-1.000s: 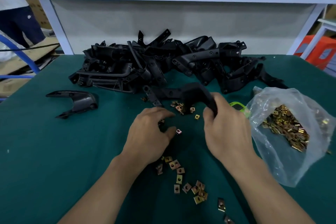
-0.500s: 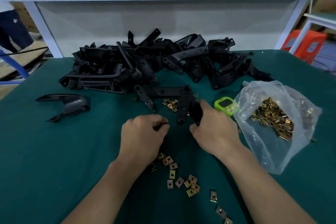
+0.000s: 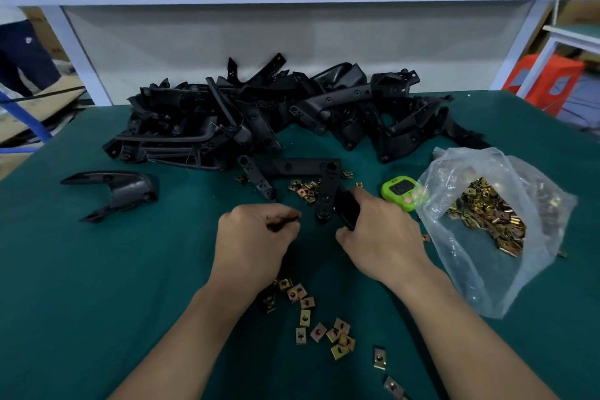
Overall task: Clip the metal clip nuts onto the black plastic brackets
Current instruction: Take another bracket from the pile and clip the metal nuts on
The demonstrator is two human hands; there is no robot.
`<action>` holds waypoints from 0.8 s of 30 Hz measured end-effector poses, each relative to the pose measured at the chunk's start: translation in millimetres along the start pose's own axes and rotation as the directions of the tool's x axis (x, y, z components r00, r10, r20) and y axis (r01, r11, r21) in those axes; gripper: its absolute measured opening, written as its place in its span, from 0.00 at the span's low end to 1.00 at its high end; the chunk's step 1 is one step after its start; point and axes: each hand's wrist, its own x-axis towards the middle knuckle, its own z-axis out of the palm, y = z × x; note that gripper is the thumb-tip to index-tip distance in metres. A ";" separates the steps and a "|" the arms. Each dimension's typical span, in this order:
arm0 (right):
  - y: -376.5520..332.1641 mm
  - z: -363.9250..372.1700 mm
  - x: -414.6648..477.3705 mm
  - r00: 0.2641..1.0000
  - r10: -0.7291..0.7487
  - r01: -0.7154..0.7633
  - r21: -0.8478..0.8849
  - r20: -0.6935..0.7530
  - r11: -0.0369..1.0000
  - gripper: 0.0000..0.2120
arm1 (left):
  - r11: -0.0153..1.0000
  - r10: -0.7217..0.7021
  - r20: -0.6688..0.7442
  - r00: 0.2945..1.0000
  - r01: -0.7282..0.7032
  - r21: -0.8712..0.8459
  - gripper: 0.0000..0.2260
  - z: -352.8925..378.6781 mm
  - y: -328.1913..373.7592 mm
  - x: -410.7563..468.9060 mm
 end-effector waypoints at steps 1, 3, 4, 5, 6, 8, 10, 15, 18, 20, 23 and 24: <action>0.3 -0.1 -0.1 1.000 -0.001 0.001 0.003 0.001 1.000 0.20 | 1.000 0.013 0.003 1.000 -0.014 0.024 0.10 0.4 -0.1 0.1; 0.6 -0.4 -0.1 1.000 -0.002 0.002 0.008 0.005 1.000 0.20 | 0.998 0.038 0.004 0.999 -0.038 0.059 0.09 -0.1 0.2 0.0; 0.6 -0.5 -0.1 1.000 -0.001 0.001 0.009 0.006 1.000 0.20 | 0.997 0.046 0.005 0.999 -0.046 0.068 0.09 -0.4 0.4 -0.1; 0.7 -0.6 -0.2 1.000 -0.002 0.002 0.010 0.006 1.000 0.19 | 0.996 0.051 0.006 0.999 -0.051 0.072 0.10 -1.0 0.6 -0.4; 1.0 -0.6 -0.3 1.000 -0.003 0.003 0.010 0.005 1.000 0.18 | 0.996 0.053 0.007 0.999 -0.053 0.072 0.11 -1.6 1.0 -1.0; 1.5 -0.3 -0.6 1.000 -0.009 0.009 0.011 0.009 1.000 0.17 | 0.996 0.060 0.006 0.998 -0.060 0.064 0.14 -2.5 2.2 -2.3; 1.9 0.4 -0.5 1.000 -0.013 0.013 0.009 0.008 1.000 0.17 | 0.996 0.074 -0.003 0.997 -0.074 0.055 0.15 -2.6 3.1 -2.6; 3.0 1.6 0.4 1.000 -0.012 0.012 0.000 0.008 1.000 0.18 | 0.996 0.076 -0.011 0.997 -0.076 0.042 0.12 -1.8 -0.5 0.6; 3.2 2.0 0.2 1.000 -0.016 0.016 0.000 0.009 1.000 0.18 | 0.997 0.068 -0.010 0.998 -0.068 0.023 0.11 -0.6 -3.1 2.2; 3.1 1.9 0.9 1.000 -0.016 0.016 -0.002 0.015 1.000 0.18 | 0.999 0.053 -0.008 0.999 -0.053 0.011 0.10 1.0 -4.4 3.8; 2.6 1.0 0.2 1.000 -0.015 0.014 0.014 0.024 1.000 0.19 | 1.000 0.019 0.000 1.000 -0.019 -0.017 0.09 1.9 -4.9 3.9; 2.7 0.4 -0.1 1.000 -0.014 0.014 0.015 0.028 1.000 0.19 | 1.000 0.012 0.003 1.000 -0.012 -0.019 0.09 2.3 -4.8 4.0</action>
